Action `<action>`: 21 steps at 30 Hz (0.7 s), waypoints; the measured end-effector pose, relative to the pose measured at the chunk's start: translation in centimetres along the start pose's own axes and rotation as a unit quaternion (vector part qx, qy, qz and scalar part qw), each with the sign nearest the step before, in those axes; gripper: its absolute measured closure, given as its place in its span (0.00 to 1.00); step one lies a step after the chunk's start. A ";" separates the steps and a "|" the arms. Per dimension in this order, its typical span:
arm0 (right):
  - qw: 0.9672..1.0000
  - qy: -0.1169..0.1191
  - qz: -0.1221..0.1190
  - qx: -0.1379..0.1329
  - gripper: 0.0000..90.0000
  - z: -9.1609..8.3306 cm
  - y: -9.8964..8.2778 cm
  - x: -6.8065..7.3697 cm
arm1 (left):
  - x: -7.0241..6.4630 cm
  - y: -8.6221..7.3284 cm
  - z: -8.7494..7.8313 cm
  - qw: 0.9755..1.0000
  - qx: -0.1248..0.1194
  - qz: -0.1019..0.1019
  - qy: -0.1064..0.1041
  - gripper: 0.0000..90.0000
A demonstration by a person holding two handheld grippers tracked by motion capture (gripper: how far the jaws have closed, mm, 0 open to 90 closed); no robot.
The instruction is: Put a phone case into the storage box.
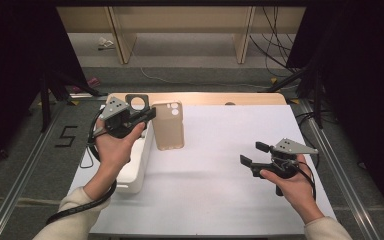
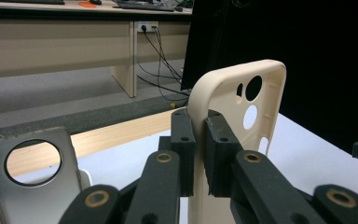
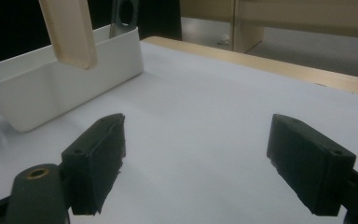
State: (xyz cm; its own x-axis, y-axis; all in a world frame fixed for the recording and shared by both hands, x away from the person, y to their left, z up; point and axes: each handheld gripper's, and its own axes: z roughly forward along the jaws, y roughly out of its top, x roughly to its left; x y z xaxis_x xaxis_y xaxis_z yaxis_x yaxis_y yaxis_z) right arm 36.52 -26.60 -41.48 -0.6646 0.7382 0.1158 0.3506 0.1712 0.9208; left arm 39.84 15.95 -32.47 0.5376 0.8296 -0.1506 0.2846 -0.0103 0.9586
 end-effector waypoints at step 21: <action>1.000 -0.006 0.006 -0.001 0.22 -0.6 -0.3 -0.3 | 2.0 1.3 -1.3 1.000 -0.014 -0.002 0.011 0.93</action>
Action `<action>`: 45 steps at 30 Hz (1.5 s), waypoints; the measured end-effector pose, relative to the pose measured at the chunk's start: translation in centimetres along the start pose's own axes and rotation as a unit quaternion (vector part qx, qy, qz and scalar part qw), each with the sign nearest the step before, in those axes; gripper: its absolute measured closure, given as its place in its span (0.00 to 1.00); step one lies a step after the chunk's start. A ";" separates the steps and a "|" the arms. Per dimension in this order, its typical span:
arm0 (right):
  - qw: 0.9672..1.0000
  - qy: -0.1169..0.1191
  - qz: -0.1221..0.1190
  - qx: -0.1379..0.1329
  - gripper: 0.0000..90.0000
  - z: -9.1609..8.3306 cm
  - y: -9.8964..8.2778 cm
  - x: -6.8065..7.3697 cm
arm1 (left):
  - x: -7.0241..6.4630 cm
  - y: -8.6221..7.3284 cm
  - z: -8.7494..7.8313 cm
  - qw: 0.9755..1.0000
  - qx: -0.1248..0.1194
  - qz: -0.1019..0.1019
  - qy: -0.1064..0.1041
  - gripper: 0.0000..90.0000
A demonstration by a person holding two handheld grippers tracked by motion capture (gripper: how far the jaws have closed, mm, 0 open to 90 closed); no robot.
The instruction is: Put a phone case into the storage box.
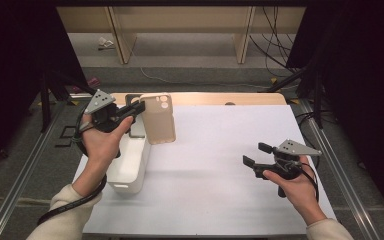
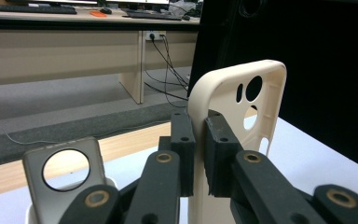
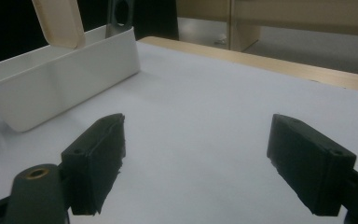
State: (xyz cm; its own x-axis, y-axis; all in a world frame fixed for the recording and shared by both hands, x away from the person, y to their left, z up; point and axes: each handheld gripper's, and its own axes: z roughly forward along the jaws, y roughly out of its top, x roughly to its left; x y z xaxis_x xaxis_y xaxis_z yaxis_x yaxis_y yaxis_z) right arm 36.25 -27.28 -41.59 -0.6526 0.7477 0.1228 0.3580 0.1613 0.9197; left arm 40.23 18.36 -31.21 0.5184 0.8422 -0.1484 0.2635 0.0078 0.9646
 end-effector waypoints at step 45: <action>1.000 0.000 -0.004 0.006 0.21 -0.3 -0.2 -0.2 | 2.5 1.0 -1.2 1.000 -0.004 0.003 0.023 0.93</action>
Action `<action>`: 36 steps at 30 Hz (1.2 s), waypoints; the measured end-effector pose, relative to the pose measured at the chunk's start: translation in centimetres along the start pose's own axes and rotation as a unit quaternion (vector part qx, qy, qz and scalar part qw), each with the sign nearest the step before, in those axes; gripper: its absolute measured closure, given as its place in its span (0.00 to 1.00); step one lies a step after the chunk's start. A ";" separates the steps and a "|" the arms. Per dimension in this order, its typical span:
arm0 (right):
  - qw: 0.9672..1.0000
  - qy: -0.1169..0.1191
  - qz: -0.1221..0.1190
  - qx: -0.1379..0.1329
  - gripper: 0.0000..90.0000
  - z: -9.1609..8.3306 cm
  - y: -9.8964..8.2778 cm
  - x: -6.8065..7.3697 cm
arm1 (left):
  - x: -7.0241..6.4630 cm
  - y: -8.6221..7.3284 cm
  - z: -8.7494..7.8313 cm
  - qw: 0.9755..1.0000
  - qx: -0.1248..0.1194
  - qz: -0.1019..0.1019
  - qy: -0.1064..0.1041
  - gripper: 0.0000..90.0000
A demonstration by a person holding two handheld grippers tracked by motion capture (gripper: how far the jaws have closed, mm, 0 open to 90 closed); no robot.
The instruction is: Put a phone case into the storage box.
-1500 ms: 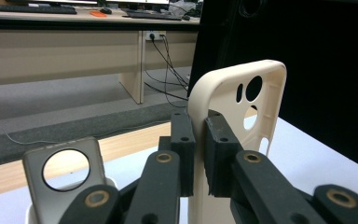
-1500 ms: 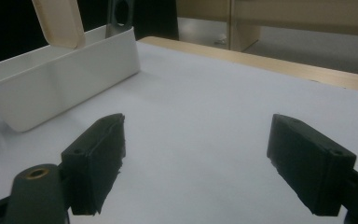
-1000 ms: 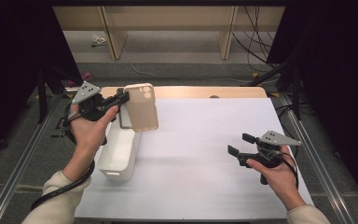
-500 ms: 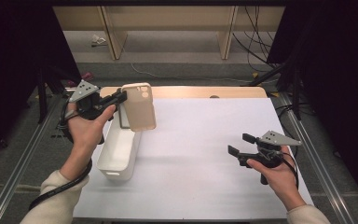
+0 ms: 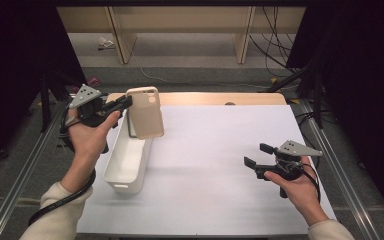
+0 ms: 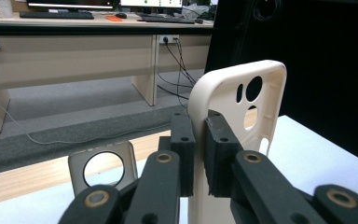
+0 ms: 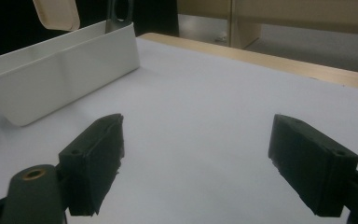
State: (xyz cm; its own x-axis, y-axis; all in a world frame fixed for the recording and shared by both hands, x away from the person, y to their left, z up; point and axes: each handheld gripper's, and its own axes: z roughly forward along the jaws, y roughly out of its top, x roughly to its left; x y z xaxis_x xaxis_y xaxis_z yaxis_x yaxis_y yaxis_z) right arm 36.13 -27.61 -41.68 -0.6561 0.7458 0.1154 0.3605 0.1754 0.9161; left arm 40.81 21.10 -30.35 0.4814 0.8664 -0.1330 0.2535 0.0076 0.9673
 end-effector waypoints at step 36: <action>1.000 0.003 -0.011 0.016 0.21 0.2 -0.3 0.1 | 1.8 0.1 -0.1 0.999 0.009 0.020 0.025 0.92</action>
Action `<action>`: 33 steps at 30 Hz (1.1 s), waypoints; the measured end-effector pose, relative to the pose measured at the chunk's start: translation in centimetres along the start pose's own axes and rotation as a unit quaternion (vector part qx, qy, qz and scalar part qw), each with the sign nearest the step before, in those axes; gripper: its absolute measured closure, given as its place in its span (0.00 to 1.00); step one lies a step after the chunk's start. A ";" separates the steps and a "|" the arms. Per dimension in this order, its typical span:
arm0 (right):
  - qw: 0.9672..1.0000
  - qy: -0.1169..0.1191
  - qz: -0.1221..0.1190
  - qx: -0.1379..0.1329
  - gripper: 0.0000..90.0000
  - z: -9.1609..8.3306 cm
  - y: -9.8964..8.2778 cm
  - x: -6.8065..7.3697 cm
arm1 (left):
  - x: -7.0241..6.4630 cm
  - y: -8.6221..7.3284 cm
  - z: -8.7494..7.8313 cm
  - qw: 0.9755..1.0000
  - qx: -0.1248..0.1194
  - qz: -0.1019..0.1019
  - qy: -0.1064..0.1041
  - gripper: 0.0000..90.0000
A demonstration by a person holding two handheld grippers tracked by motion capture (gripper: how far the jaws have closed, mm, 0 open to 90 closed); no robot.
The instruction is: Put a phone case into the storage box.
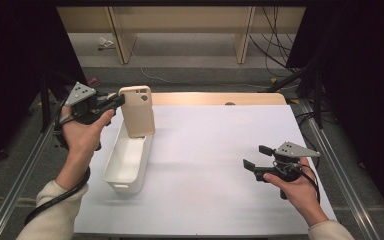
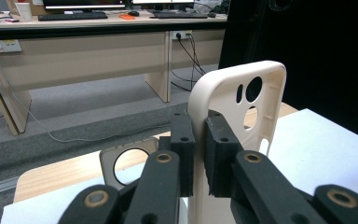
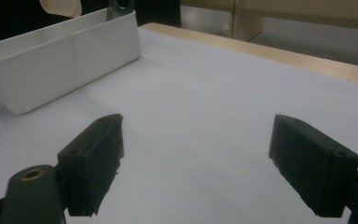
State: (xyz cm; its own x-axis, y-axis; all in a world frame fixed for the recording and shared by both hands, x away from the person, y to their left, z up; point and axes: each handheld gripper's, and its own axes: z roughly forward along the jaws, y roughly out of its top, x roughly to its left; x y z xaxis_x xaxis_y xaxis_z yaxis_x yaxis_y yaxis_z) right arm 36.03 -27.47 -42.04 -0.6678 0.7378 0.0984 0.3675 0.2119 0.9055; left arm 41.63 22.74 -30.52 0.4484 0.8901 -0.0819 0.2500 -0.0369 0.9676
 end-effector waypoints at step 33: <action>1.000 -0.001 0.003 0.000 0.21 0.0 -0.1 -0.1 | 1.8 -0.1 0.6 1.000 0.011 0.021 0.018 0.92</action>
State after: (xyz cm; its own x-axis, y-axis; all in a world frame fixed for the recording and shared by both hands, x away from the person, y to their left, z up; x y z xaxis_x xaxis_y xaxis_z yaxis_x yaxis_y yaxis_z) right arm 36.08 -27.53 -42.11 -0.6641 0.7407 0.1018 0.3706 0.2079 0.9052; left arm 42.93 24.05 -30.95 0.4272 0.9036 -0.0311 0.2506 -0.0852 0.9643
